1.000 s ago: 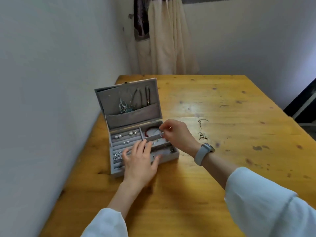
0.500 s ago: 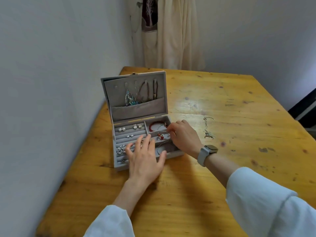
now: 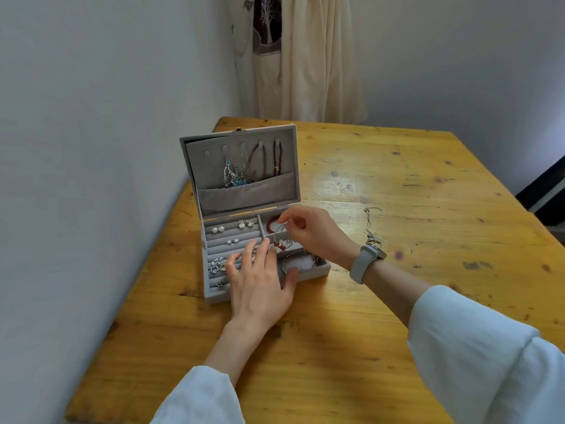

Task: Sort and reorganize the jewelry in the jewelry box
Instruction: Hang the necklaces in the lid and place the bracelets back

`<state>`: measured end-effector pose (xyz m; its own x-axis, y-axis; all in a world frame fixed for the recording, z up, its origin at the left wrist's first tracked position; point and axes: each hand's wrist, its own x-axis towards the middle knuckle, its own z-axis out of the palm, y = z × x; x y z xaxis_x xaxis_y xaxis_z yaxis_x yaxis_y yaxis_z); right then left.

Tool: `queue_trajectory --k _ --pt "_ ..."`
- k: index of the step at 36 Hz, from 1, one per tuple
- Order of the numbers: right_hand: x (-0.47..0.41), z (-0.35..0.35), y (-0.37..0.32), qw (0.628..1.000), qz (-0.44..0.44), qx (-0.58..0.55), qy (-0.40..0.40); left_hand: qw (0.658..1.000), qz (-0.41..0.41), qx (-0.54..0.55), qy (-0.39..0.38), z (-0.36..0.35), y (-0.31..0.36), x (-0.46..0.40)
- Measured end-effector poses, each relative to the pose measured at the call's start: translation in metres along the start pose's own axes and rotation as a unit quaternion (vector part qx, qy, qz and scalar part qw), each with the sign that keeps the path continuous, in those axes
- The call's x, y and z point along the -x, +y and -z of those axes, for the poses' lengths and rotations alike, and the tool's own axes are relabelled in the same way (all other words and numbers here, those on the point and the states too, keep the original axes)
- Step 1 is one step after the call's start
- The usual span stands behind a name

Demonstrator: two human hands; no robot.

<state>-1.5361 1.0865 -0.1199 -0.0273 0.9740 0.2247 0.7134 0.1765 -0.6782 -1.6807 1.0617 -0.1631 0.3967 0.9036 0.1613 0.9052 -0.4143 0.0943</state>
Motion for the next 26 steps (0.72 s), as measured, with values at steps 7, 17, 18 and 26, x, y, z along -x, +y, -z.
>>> queue_trajectory --k 7,17,18,26 --pt "0.002 -0.012 0.025 0.967 0.005 0.253 0.001 1.000 0.003 0.004 0.010 -0.003 0.001 0.001" --pt "0.004 -0.010 0.039 0.941 0.071 0.329 -0.019 1.000 -0.001 0.010 0.017 -0.003 -0.001 0.002" --pt "0.006 -0.009 0.041 0.941 0.078 0.329 -0.020 1.000 -0.002 0.009 0.017 -0.003 -0.001 0.002" --pt "0.025 0.006 0.046 0.974 0.066 0.218 0.006 1.000 0.001 0.010 -0.013 0.000 -0.001 0.002"
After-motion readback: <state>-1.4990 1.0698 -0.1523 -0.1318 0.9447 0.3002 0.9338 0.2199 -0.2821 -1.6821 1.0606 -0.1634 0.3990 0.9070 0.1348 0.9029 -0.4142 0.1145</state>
